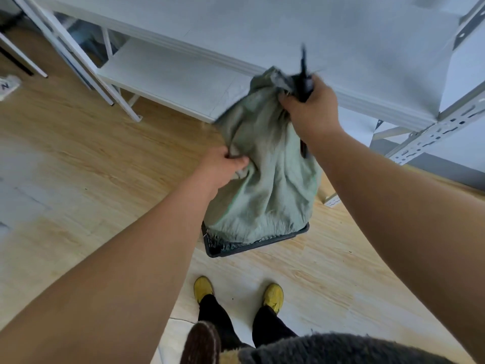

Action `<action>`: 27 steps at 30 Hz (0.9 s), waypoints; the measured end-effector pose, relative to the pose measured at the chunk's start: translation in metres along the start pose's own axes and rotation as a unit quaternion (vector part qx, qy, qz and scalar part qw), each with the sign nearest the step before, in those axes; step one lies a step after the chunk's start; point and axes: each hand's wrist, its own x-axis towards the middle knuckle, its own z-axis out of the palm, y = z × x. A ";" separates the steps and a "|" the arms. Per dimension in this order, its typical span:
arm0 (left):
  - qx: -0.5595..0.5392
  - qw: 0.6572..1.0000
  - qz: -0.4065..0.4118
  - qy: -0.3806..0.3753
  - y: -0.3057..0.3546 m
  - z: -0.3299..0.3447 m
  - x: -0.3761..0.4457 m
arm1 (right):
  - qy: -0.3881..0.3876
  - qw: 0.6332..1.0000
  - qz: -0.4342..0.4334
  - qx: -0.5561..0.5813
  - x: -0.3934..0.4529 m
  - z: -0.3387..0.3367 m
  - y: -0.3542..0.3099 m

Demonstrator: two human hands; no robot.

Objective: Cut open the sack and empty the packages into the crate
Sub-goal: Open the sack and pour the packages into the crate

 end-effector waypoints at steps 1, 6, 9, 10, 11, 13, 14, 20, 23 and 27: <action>0.000 1.000 -0.001 0.008 0.003 0.001 -0.001 | -0.019 1.000 0.003 -0.002 0.001 0.001 0.000; -0.091 0.992 0.053 0.062 0.019 -0.005 -0.004 | 0.035 0.998 -0.043 0.039 0.004 -0.003 -0.010; -0.065 0.994 0.029 0.087 0.009 0.001 -0.007 | -0.044 0.999 0.019 -0.016 0.003 0.001 -0.007; -0.091 0.991 0.036 0.088 0.009 0.003 -0.009 | -0.032 0.999 0.024 -0.018 0.004 0.000 -0.008; -0.118 0.989 0.052 0.078 0.008 0.005 -0.013 | -0.015 1.000 0.018 -0.008 0.006 -0.001 -0.009; -0.092 0.991 0.083 0.044 0.004 0.012 -0.017 | -0.016 1.000 0.017 0.015 0.008 -0.001 -0.014; -0.046 0.994 0.094 0.032 0.001 0.017 -0.018 | -0.034 0.999 0.032 0.021 0.008 0.000 -0.018; 0.058 0.969 0.160 0.182 0.004 0.045 -0.019 | -0.196 0.971 0.137 -0.004 0.000 0.008 -0.037; 0.006 0.965 0.152 0.212 0.006 0.039 -0.012 | -0.243 0.959 0.128 0.070 0.001 0.006 -0.035; -0.055 0.963 0.102 0.243 0.010 0.023 -0.002 | -0.125 0.986 0.069 0.083 -0.003 -0.001 -0.005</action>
